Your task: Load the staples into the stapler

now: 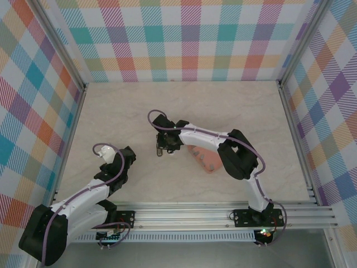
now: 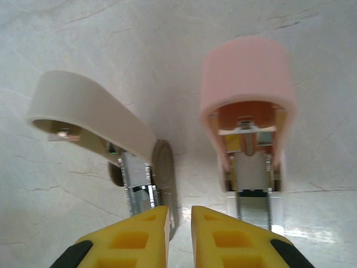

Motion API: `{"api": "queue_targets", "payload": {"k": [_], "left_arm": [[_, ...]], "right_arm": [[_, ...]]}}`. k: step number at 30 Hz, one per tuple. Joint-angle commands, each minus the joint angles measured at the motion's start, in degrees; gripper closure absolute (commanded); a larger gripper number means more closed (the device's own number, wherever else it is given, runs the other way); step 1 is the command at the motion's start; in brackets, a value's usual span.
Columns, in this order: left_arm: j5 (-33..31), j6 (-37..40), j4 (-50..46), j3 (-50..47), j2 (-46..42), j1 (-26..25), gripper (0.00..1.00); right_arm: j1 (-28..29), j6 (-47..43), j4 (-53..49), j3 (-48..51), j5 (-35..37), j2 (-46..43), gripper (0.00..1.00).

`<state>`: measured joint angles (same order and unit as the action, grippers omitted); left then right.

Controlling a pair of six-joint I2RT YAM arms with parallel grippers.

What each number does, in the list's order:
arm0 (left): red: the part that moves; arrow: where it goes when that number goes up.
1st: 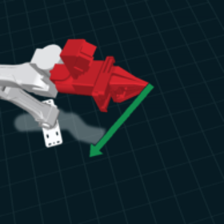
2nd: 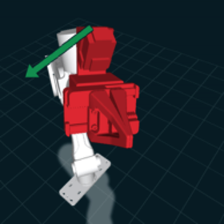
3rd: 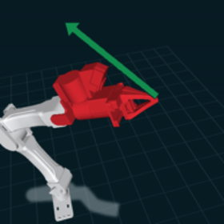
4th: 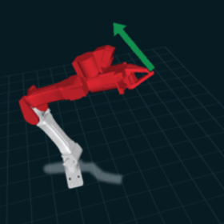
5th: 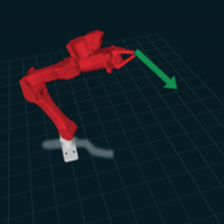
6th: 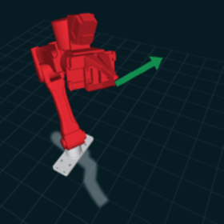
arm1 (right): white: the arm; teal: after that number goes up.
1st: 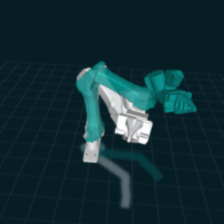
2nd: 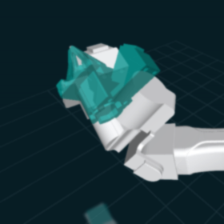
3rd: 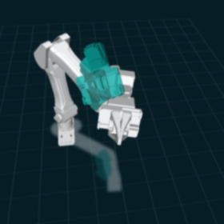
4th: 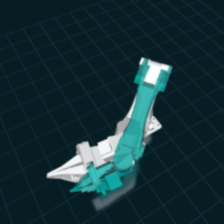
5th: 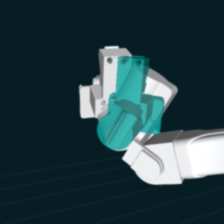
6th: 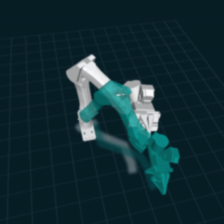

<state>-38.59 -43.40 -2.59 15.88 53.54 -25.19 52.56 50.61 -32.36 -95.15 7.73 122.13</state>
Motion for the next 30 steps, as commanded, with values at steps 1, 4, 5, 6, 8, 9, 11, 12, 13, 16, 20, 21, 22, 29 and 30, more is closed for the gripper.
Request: {"api": "queue_targets", "payload": {"k": [1,4,5,6,8,9,11,12,13,16,20,21,22,29,30], "left_arm": [[-0.1,1.1,1.5,-0.1,0.6,0.5,0.01],[0.1,1.1,1.9,-0.1,1.1,0.5,0.01],[0.1,1.2,2.2,-0.1,1.2,0.5,0.01],[0.0,1.3,2.3,-0.1,1.3,0.4,0.01],[0.1,1.4,2.4,-0.1,1.5,0.5,0.01],[0.1,1.4,2.3,0.0,1.5,0.5,0.01],[0.2,1.3,2.4,-0.1,1.5,0.5,0.01],[0.2,1.3,2.3,-0.1,1.6,0.5,0.01],[0.2,1.3,2.3,-0.1,1.5,0.4,0.01],[0.2,1.4,2.2,0.0,1.5,0.5,0.01],[0.1,1.3,2.2,0.0,1.3,0.4,0.01],[0.1,1.3,2.2,-0.1,1.3,0.5,0.01],[0.2,1.3,2.2,-0.1,1.3,0.5,0.01],[0.2,1.3,2.5,-0.3,1.1,0.4,0.01],[0.1,1.3,2.5,-0.3,1.1,0.5,0.01]], "right_arm": [[0.1,1.3,1.3,-0.9,-3.3,0.7,0.82],[0.0,1.4,1.3,-1.2,-4.2,1.3,0.81],[0.0,1.5,1.2,-1.3,-4.3,1.6,0.81],[0.0,1.6,1.1,-1.3,-4.4,1.8,0.8],[0.0,1.6,0.9,-1.5,-4.8,2.3,0.79],[0.0,1.6,0.9,-1.6,-5.0,2.5,0.78],[0.0,1.7,0.7,-2.1,-5.3,3.2,0.77],[0.0,1.6,0.5,-2.4,-5.5,3.5,0.77],[0.0,1.6,0.5,-2.7,-5.6,3.7,0.77],[0.1,1.4,0.4,-3.6,-5.9,4.5,0.77],[0.0,1.1,0.0,-4.2,-5.6,5.3,0.78],[0.0,1.2,-0.2,-4.2,-5.6,5.3,0.78],[0.0,1.2,-0.5,-4.4,-5.3,5.4,0.78],[0.0,1.0,-2.1,-5.0,-5.0,6.1,0.8],[0.0,1.0,-2.3,-5.0,-4.8,6.1,0.81]]}}
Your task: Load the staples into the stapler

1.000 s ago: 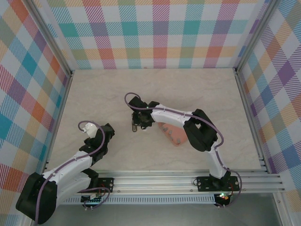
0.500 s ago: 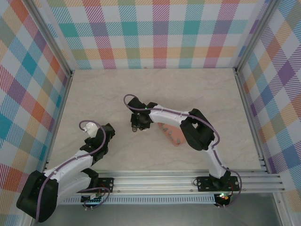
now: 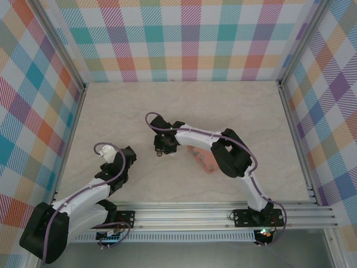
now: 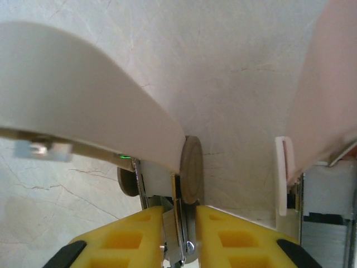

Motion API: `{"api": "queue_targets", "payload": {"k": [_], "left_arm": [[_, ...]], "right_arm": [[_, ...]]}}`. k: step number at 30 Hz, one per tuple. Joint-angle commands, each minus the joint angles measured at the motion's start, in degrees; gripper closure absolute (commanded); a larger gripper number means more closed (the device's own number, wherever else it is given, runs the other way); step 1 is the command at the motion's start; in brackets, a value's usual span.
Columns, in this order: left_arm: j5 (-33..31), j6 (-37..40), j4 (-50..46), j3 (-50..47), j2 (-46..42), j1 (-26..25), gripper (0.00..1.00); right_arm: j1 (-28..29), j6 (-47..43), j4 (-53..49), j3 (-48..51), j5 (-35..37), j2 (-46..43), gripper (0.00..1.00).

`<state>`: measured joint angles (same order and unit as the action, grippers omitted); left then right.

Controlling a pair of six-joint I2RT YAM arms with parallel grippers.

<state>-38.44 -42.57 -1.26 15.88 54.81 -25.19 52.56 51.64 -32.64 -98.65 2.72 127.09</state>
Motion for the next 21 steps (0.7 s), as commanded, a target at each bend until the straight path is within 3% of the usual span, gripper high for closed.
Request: {"api": "queue_targets", "payload": {"k": [1,21], "left_arm": [[-0.1,0.5,1.2,-0.4,-0.2,0.5,0.01],[0.1,1.5,2.1,-0.3,-0.1,0.4,0.01]], "right_arm": [[0.0,0.0,-2.0,-1.5,0.2,1.0,0.83],[0.7,-1.7,-2.2,0.4,4.4,-4.3,0.88]]}}
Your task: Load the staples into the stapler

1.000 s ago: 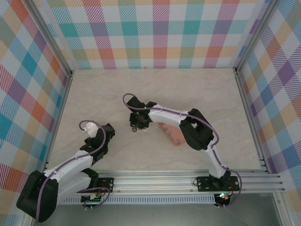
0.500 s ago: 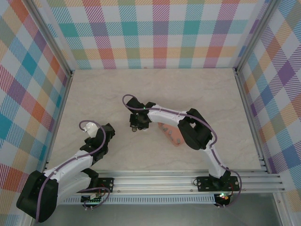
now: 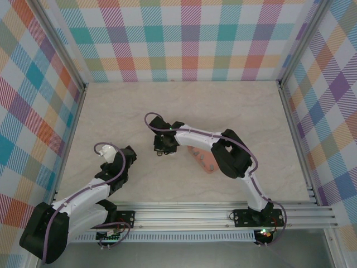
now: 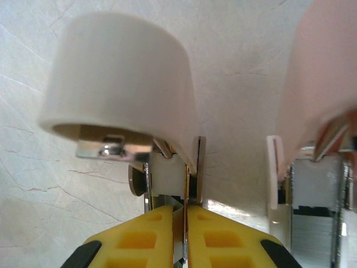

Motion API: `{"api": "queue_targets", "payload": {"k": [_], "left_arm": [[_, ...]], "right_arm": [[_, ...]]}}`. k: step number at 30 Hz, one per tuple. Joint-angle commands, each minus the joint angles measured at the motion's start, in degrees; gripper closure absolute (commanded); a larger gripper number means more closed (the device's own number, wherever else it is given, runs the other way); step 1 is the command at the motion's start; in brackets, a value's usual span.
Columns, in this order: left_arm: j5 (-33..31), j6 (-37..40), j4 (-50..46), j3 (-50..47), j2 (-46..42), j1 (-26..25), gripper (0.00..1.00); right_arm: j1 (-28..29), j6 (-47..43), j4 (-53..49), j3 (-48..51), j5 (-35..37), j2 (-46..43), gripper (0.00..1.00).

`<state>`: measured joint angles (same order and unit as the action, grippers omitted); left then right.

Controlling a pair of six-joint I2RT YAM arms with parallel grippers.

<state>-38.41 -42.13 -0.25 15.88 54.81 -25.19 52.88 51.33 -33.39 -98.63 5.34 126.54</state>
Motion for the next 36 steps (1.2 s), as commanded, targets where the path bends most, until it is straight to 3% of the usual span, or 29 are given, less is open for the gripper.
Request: {"api": "queue_targets", "payload": {"k": [1,29,36], "left_arm": [[0.1,1.1,1.1,-0.2,-0.1,0.5,0.01],[0.6,1.5,1.5,-0.8,-0.9,0.5,0.01],[1.1,1.3,-0.3,0.3,-1.1,0.5,0.02]], "right_arm": [[0.4,-1.4,-1.9,0.3,2.0,-3.8,0.88],[1.4,-3.0,-5.1,-1.3,2.0,-3.6,0.83],[2.5,-8.6,-1.0,-1.7,-1.4,-4.1,0.79]]}}
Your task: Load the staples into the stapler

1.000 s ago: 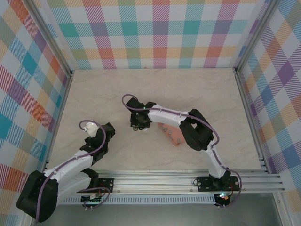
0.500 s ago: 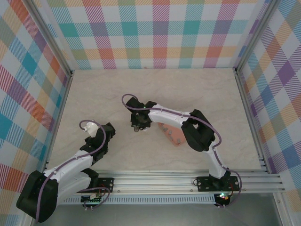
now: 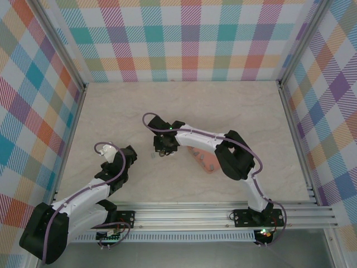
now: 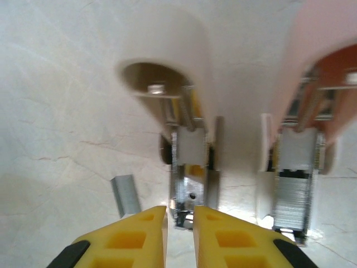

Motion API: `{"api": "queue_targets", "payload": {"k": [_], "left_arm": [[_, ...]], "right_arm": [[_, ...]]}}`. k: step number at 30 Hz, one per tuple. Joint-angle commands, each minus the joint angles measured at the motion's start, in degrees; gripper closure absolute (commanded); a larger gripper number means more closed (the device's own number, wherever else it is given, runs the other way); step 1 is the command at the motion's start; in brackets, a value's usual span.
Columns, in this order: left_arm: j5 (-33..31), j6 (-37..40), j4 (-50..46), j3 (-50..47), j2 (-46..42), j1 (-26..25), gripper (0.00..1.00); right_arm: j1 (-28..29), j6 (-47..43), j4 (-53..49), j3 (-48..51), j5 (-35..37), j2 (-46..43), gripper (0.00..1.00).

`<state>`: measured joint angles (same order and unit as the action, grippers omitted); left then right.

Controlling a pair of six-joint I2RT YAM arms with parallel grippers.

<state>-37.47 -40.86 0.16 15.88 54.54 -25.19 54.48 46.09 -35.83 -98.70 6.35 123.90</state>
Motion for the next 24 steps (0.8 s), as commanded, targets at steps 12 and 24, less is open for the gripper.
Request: {"api": "queue_targets", "payload": {"k": [12,24], "left_arm": [[5.1,-14.3,-15.0,4.0,-2.1,7.6,0.04],[4.9,-15.2,-15.1,5.0,-1.8,8.0,0.03]], "right_arm": [[2.8,-2.8,-15.1,-18.2,-3.3,8.2,0.71],[3.3,-5.3,-21.9,-28.7,-3.9,16.5,0.66]]}}
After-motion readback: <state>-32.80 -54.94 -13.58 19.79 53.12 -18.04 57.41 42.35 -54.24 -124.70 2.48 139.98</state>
